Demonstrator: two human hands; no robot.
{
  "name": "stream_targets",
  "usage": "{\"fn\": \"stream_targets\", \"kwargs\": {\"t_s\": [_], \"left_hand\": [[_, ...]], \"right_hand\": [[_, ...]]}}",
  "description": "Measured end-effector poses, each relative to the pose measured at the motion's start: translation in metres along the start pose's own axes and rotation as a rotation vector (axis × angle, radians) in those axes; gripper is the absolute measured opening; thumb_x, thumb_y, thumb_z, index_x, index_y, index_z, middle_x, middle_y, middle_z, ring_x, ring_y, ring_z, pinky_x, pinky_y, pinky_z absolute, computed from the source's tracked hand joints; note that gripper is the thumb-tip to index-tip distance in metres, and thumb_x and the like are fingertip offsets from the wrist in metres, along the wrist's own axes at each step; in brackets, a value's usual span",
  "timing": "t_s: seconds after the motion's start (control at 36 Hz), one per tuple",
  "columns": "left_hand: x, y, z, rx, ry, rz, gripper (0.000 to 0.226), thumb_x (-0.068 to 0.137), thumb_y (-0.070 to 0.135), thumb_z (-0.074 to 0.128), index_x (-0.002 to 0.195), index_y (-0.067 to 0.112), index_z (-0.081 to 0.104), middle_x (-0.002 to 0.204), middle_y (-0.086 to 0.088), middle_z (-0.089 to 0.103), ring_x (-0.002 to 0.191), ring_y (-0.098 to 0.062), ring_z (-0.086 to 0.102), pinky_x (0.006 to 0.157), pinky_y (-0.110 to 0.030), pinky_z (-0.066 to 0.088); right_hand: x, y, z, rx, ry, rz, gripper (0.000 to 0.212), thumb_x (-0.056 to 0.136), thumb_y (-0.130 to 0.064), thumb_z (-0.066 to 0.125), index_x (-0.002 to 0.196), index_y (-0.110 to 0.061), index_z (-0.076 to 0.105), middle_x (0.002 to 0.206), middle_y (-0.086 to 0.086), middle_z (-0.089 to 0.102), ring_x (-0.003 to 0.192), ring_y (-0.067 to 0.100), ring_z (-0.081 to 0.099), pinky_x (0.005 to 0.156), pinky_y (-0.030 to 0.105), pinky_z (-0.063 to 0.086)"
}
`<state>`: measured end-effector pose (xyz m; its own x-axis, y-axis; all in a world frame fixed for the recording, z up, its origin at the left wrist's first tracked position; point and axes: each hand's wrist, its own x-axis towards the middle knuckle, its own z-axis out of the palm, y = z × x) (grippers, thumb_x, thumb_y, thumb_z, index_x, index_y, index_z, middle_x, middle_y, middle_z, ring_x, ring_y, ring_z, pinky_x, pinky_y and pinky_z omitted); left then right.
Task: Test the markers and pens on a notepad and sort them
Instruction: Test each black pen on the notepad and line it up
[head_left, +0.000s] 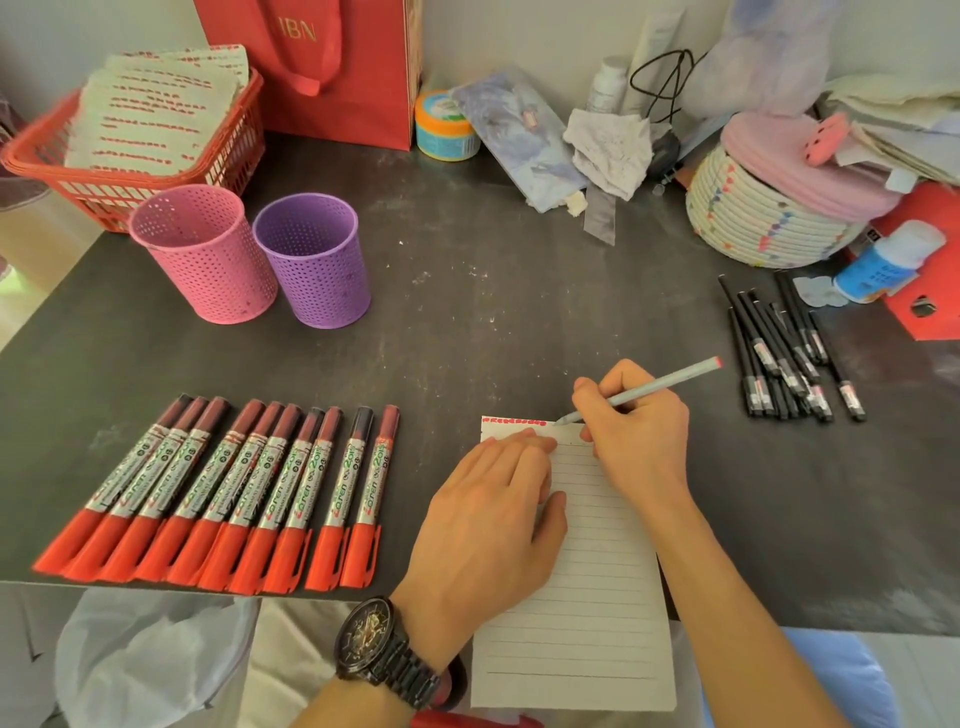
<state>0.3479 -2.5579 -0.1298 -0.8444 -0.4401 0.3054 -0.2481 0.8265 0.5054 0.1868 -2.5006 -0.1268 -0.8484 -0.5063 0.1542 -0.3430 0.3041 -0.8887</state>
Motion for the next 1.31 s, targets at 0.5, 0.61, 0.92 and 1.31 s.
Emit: {"fn": "stream_targets", "kwargs": {"t_s": [0.5, 0.61, 0.92, 1.31], "left_hand": [[0.001, -0.006, -0.005, -0.208, -0.073, -0.146, 0.035, 0.102, 0.051, 0.024, 0.116, 0.037, 0.053, 0.124, 0.025, 0.057, 0.115, 0.01, 0.045, 0.094, 0.0, 0.025], [0.002, -0.009, -0.006, -0.263, -0.033, -0.165, 0.034, 0.103, 0.046, 0.036, 0.128, 0.039, 0.056, 0.122, 0.028, 0.056, 0.115, 0.008, 0.048, 0.094, -0.008, 0.037], [0.005, -0.014, -0.005, -0.52, 0.1, -0.381, 0.035, 0.092, 0.032, 0.069, 0.108, 0.056, 0.048, 0.098, 0.023, 0.064, 0.096, -0.002, 0.061, 0.079, -0.01, 0.044], [0.005, -0.01, -0.011, -0.423, 0.124, -0.255, 0.019, 0.091, 0.028, 0.069, 0.109, 0.035, 0.07, 0.105, 0.024, 0.065, 0.101, -0.004, 0.062, 0.083, -0.011, 0.045]], "right_hand": [[-0.003, -0.005, -0.002, 0.067, 0.076, 0.016, 0.038, 0.094, -0.028, 0.068, 0.063, -0.022, 0.047, 0.048, 0.001, 0.058, 0.046, 0.009, 0.057, 0.05, 0.015, 0.042], [-0.011, -0.02, -0.015, 0.225, 0.129, 0.013, 0.032, 0.1, -0.039, 0.059, 0.07, -0.027, 0.056, 0.058, 0.002, 0.065, 0.05, 0.012, 0.058, 0.051, 0.019, 0.046], [-0.052, -0.007, -0.041, 0.607, -0.043, 0.168, 0.026, 0.101, -0.012, 0.054, 0.078, -0.019, 0.065, 0.075, 0.021, 0.07, 0.047, 0.022, 0.052, 0.045, 0.026, 0.045], [-0.059, -0.004, -0.041, 0.539, -0.04, 0.092, 0.026, 0.095, -0.001, 0.059, 0.075, -0.014, 0.068, 0.062, 0.017, 0.066, 0.048, 0.02, 0.054, 0.047, 0.024, 0.046]]}}
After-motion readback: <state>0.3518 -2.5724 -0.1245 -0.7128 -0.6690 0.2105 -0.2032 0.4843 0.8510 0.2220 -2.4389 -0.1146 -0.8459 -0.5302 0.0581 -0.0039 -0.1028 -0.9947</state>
